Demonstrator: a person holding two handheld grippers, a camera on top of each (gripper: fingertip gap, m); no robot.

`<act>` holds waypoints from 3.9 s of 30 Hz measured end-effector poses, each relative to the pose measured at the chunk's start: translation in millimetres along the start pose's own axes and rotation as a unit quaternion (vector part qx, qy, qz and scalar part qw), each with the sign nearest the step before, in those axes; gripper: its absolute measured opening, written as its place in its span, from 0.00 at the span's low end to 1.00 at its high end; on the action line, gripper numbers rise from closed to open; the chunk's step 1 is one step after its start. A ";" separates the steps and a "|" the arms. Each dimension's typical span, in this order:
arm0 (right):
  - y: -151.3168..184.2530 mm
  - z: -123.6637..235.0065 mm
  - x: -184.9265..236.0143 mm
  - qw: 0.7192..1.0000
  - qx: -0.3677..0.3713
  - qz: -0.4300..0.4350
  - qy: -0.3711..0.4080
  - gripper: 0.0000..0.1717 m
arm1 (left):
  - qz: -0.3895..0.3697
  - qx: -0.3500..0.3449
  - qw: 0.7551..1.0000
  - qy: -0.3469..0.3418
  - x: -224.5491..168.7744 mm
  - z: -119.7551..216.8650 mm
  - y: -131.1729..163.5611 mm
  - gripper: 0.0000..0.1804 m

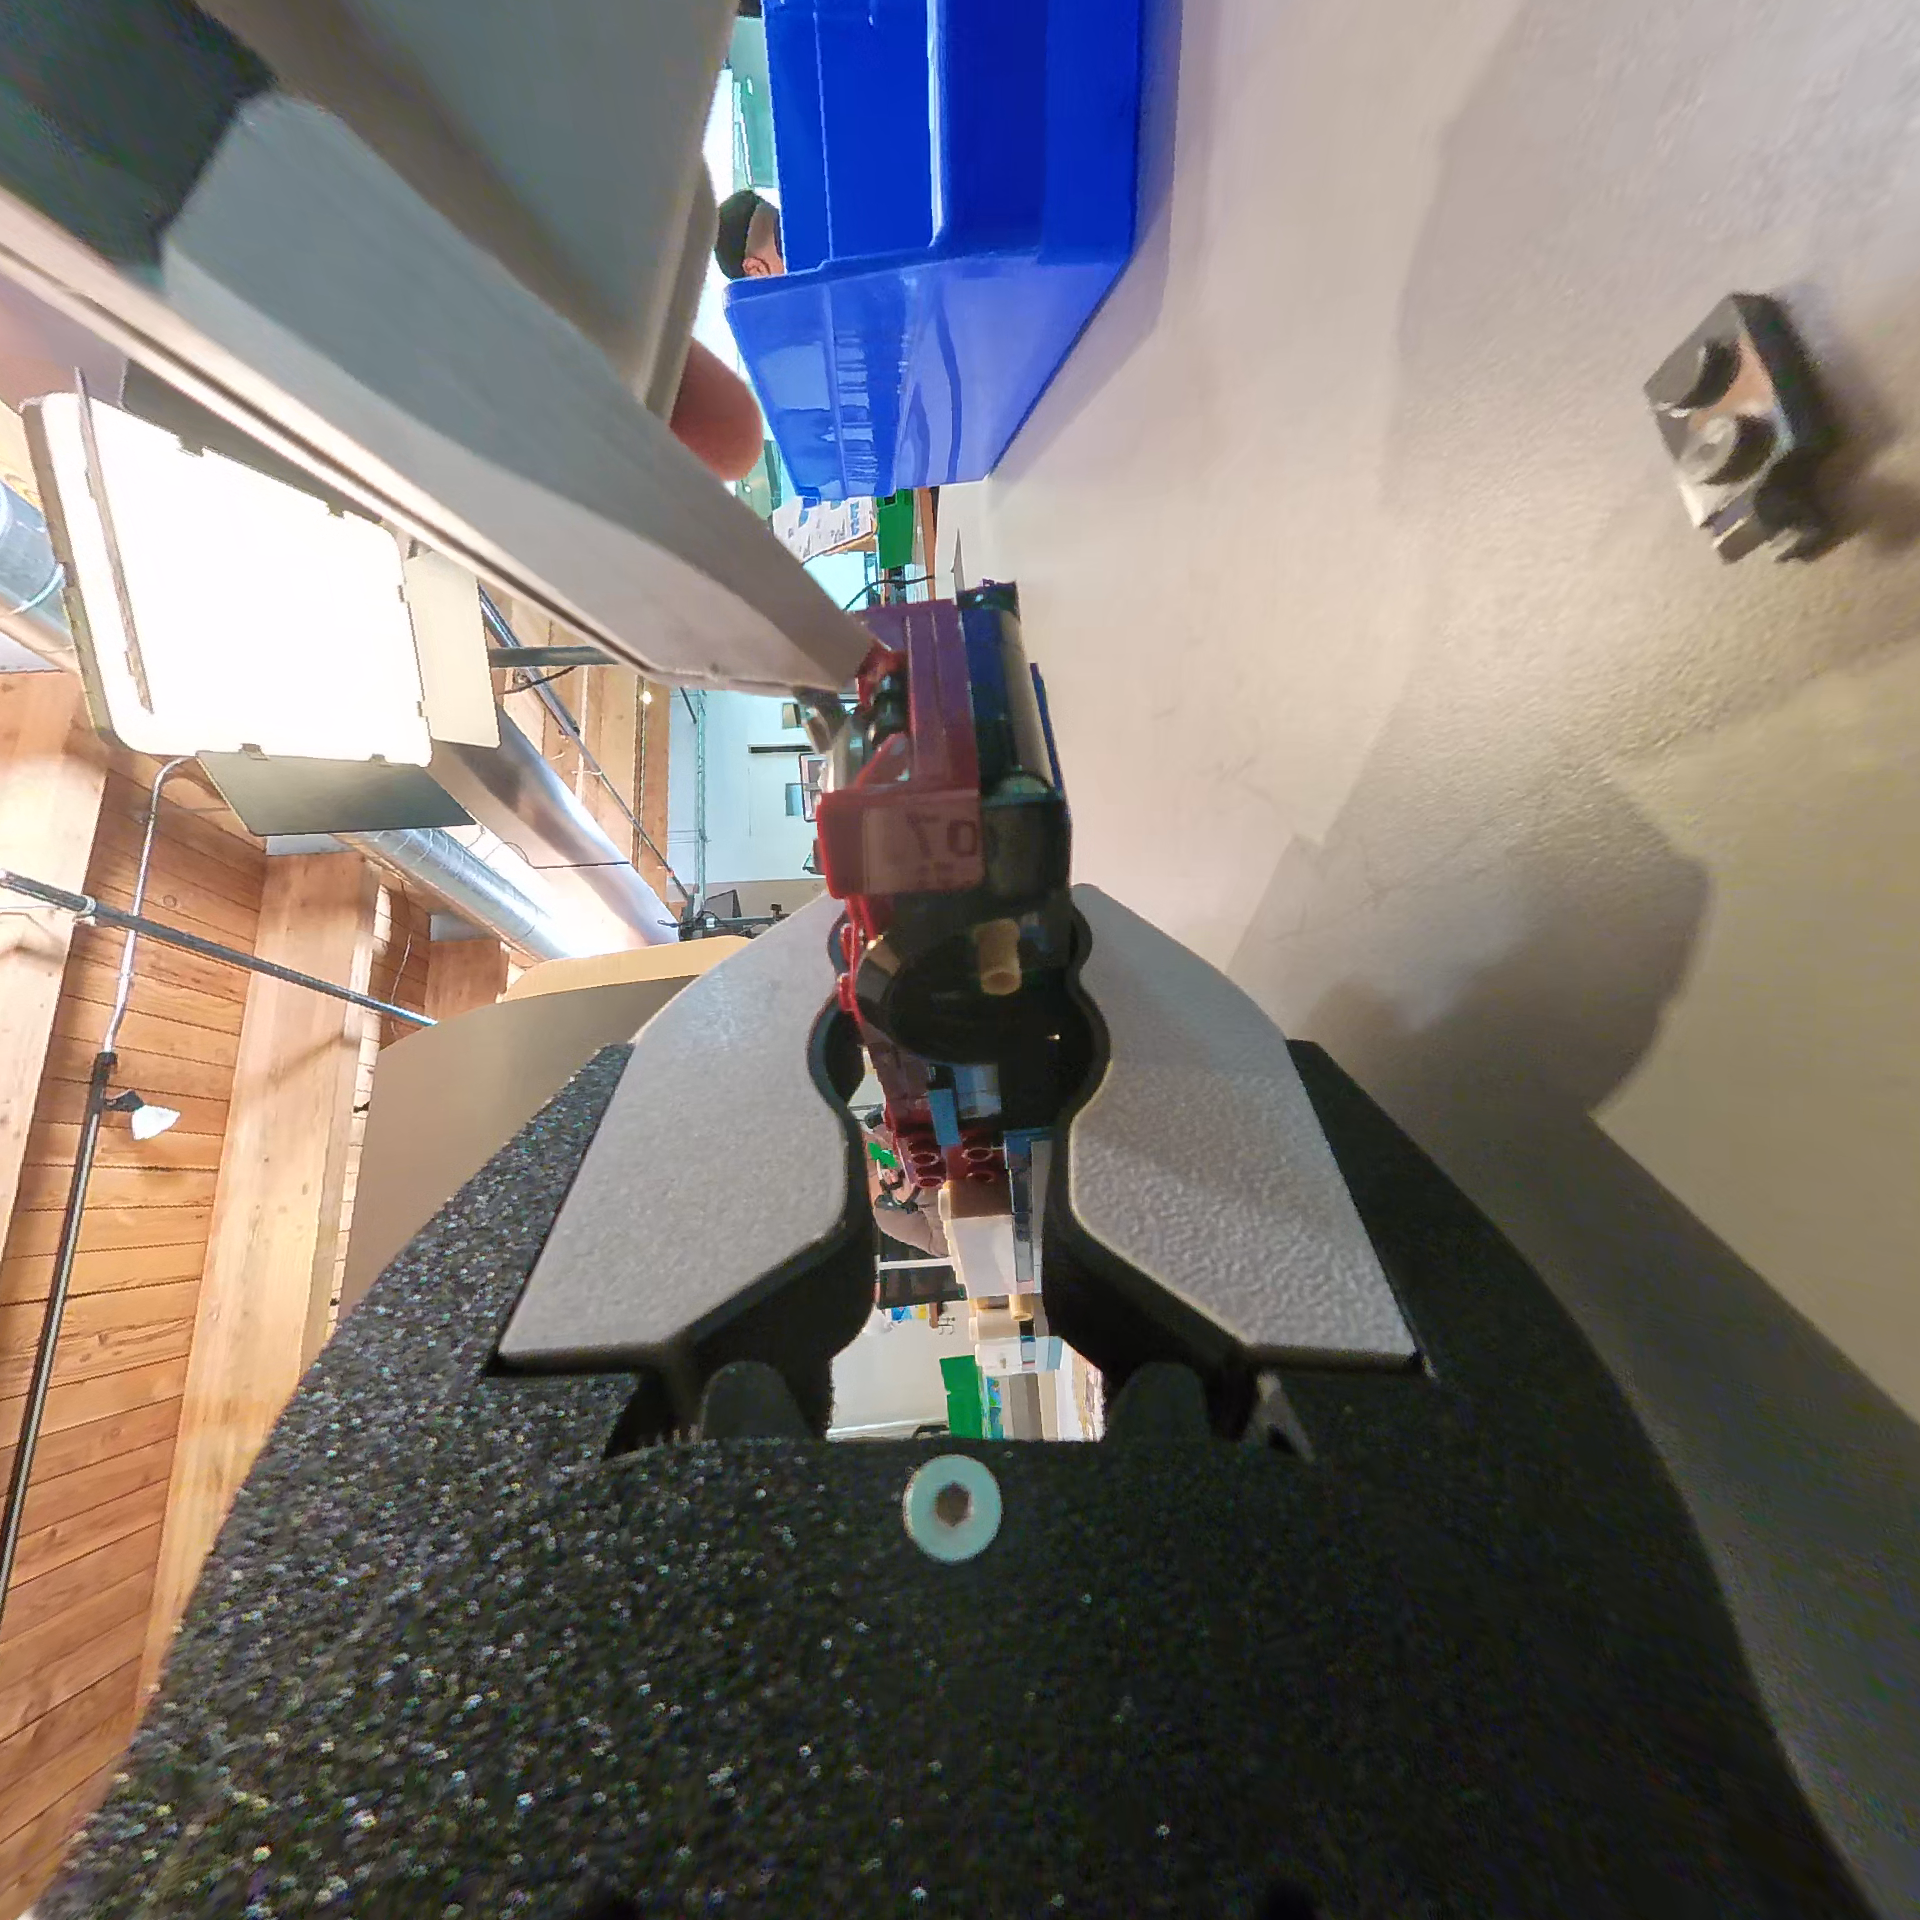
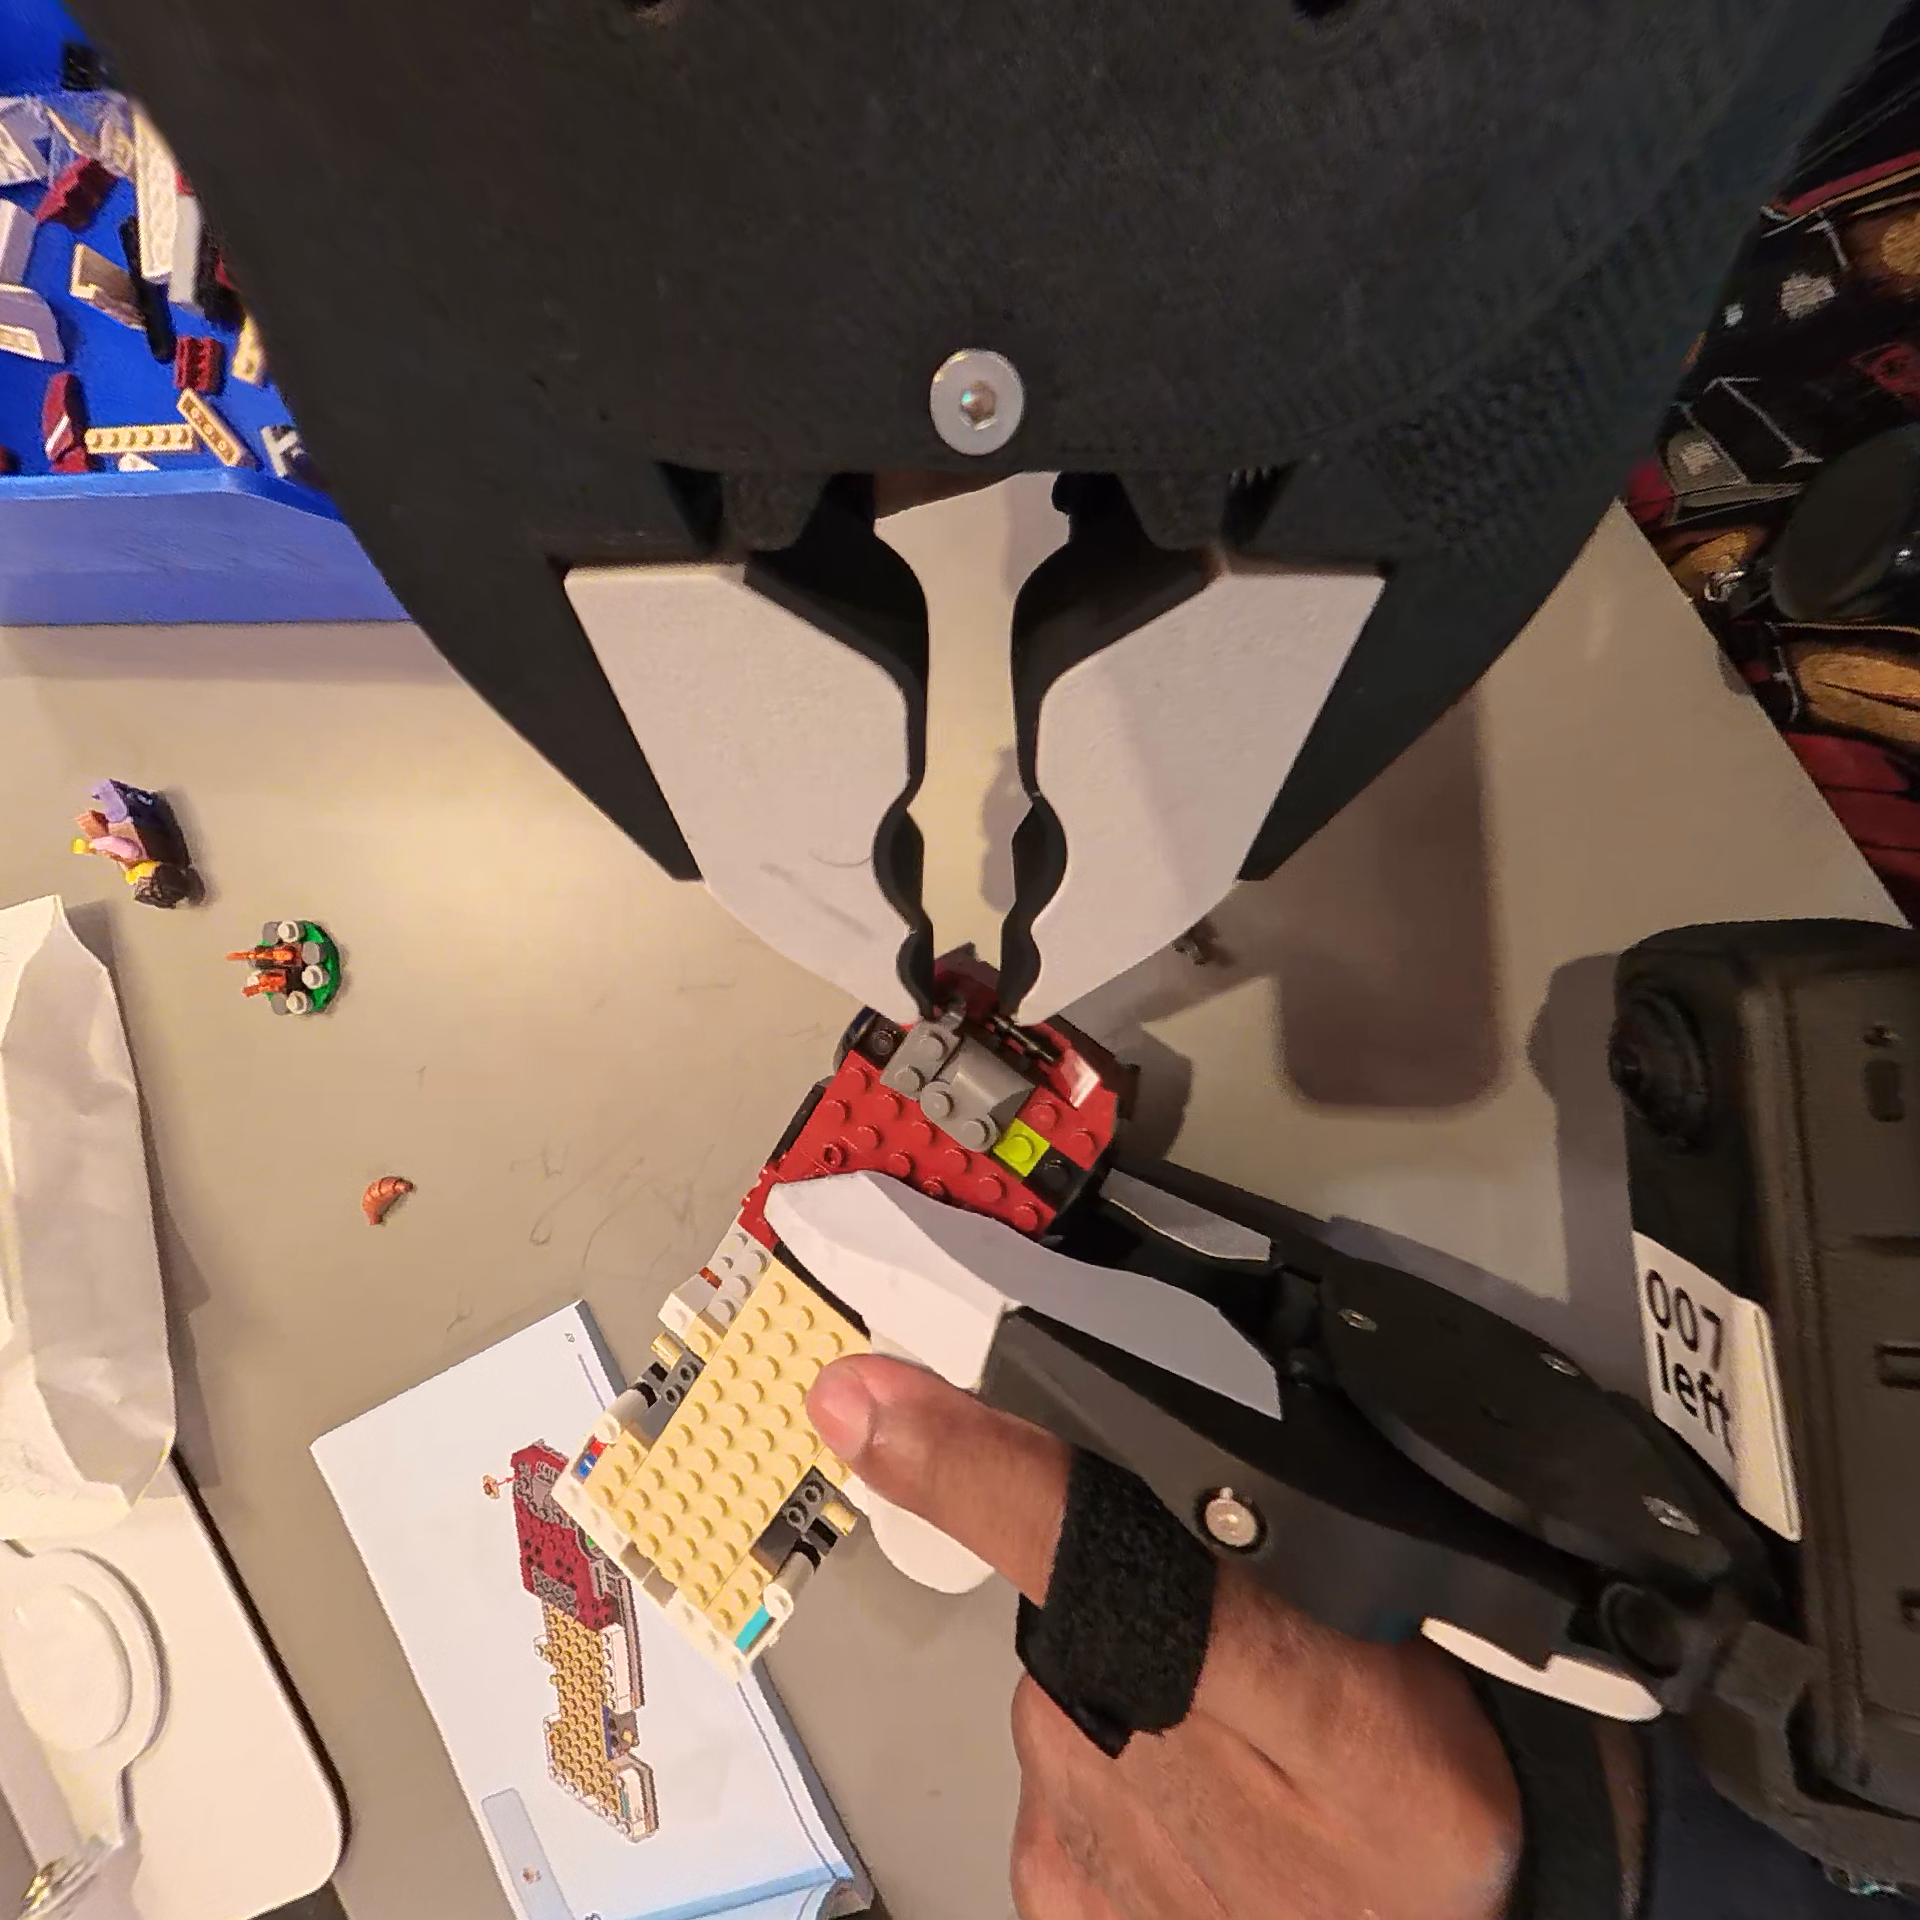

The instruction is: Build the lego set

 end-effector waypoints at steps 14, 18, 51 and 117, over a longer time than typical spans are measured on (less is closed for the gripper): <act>-5.1 8.0 0.3 0.993 -0.036 0.115 -0.008 0.12 | 0.022 -0.006 1.000 -0.006 3.9 1.7 0.2 0.19; -1.1 11.9 -4.7 0.967 -0.064 0.245 0.015 0.16 | 0.037 -0.014 0.999 -0.014 8.1 4.1 4.4 0.19; -112.0 78.8 -40.6 0.801 -0.467 0.373 -0.017 0.24 | 0.150 -0.232 0.961 0.006 164.4 49.2 25.6 0.19; -119.0 73.6 -24.3 0.757 -0.442 0.477 -0.059 0.16 | 0.114 -0.208 0.964 0.125 153.2 49.0 10.2 0.19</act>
Point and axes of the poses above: each gripper's, where its closed fingertips meet, z back along the fingers, y out of its underside, x = y × z across the jaws, the point moved 3 cm from there along z, back along the fingers, and after that the axes turned 9 degrees about -x, right-handed, at the moved point
